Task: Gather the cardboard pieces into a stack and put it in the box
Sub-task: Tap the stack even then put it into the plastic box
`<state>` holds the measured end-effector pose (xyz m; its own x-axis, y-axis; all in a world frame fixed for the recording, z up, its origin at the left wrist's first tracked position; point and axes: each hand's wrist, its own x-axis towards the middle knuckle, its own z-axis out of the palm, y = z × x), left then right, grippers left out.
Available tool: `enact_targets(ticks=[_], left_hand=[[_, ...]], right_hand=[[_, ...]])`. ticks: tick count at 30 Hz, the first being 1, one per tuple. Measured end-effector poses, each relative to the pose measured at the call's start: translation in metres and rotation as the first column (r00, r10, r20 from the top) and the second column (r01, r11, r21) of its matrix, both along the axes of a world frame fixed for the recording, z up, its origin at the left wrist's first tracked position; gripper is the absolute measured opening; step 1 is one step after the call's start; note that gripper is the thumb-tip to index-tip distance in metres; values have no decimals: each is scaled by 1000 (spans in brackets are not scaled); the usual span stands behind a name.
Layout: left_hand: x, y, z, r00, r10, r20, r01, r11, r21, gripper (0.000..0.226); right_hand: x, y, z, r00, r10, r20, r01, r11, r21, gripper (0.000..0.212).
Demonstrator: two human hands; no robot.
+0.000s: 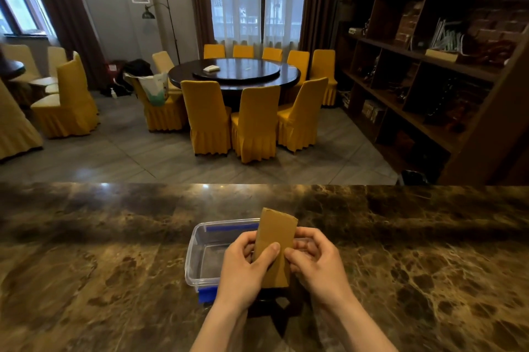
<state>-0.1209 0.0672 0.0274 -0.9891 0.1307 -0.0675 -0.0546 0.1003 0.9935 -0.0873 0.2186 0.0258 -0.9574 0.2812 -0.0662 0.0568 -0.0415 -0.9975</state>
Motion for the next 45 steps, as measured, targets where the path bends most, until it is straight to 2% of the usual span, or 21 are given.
enact_targets(ticks=[8, 12, 17, 20, 27, 31, 35, 38, 41, 45], left_hand=[[-29, -41, 5, 996, 85, 9, -85, 996, -32, 28], [-41, -54, -2, 986, 160, -42, -165, 970, -179, 34], [-49, -57, -15, 974, 219, -57, -225, 921, -318, 27], [-50, -56, -21, 973, 227, -36, -224, 900, -373, 26], [-47, -52, -19, 981, 186, -49, -183, 828, -530, 39], [-45, -50, -18, 988, 146, -50, -147, 786, -600, 47], [-43, -48, -15, 992, 111, -63, -125, 740, -661, 42], [-42, -45, -14, 991, 107, -75, -128, 696, -707, 51], [-41, -42, -15, 994, 98, -56, -106, 638, -763, 58], [-43, -40, -17, 996, 93, -16, -67, 582, -811, 56]], right_hand=[[-37, -29, 8, 998, 51, 41, -53, 997, 48, 26], [-53, -45, 7, 993, 60, 103, -75, 986, 151, 28], [-66, -58, -5, 984, 20, 179, -71, 957, 283, 33], [-72, -61, -12, 977, -10, 215, -75, 920, 384, 30], [-78, -66, -25, 974, -50, 220, -87, 815, 573, 29], [-77, -70, -30, 972, -70, 224, -90, 769, 633, 30], [-74, -74, -33, 969, -82, 232, -100, 728, 678, 31], [-74, -78, -34, 970, -101, 222, -93, 688, 720, 32], [-74, -81, -36, 968, -113, 223, -97, 653, 751, 34], [-74, -84, -39, 968, -131, 214, -88, 621, 779, 35]])
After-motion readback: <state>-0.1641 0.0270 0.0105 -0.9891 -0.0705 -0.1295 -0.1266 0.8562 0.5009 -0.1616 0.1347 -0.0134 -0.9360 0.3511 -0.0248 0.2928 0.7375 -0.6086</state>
